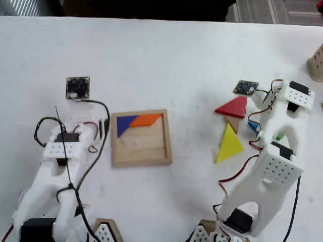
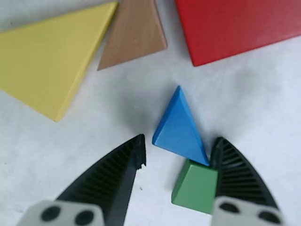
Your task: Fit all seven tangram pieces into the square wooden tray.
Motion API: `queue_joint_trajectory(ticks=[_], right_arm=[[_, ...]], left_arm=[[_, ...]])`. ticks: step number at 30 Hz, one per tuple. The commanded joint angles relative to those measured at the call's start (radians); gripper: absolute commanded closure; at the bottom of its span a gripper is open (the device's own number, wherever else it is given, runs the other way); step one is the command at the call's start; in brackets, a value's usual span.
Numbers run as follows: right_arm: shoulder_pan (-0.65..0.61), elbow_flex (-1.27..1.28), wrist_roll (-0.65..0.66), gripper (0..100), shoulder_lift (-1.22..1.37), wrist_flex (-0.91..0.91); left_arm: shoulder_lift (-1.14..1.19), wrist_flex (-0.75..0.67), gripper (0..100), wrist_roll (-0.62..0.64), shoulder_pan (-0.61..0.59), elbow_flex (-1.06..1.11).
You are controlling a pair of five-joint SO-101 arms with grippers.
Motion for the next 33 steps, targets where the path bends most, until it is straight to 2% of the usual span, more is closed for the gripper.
queue_joint_trajectory(ticks=[1, 8, 16, 18, 20, 23, 26, 31, 33], right_arm=[[-0.041, -0.026, 0.011, 77.0, -0.002, -0.024], [-0.038, -0.02, 0.012, 93.7, -0.001, -0.079], [-0.036, -0.018, 0.011, 90.6, -0.001, -0.071], [-0.039, -0.025, -0.035, 90.3, -0.004, -0.071], [-0.045, -0.028, -0.118, 89.4, -0.015, -0.07], [-0.065, -0.032, -0.255, 81.8, -0.059, -0.008], [-0.099, -0.035, -0.453, 76.5, -0.12, 0.085], [-0.125, -0.031, -0.905, 83.6, -0.185, 0.004], [-0.124, -0.029, -1.034, 83.7, -0.183, -0.03]], left_arm=[[-0.036, -0.021, 80, -0.009, -0.002, -0.003], [-0.036, -0.021, 80, -0.009, -0.002, -0.005], [-0.036, -0.021, 80, -0.009, -0.002, -0.005], [-0.036, -0.021, 80, -0.009, -0.002, -0.005], [-0.036, -0.021, 80, -0.009, -0.002, -0.005], [-0.036, -0.021, 80, -0.009, -0.002, -0.005], [-0.036, -0.023, 80, -0.009, -0.002, -0.005], [-0.036, -0.021, 80, -0.009, -0.002, -0.005], [-0.036, -0.021, 80, -0.009, -0.002, -0.005]])
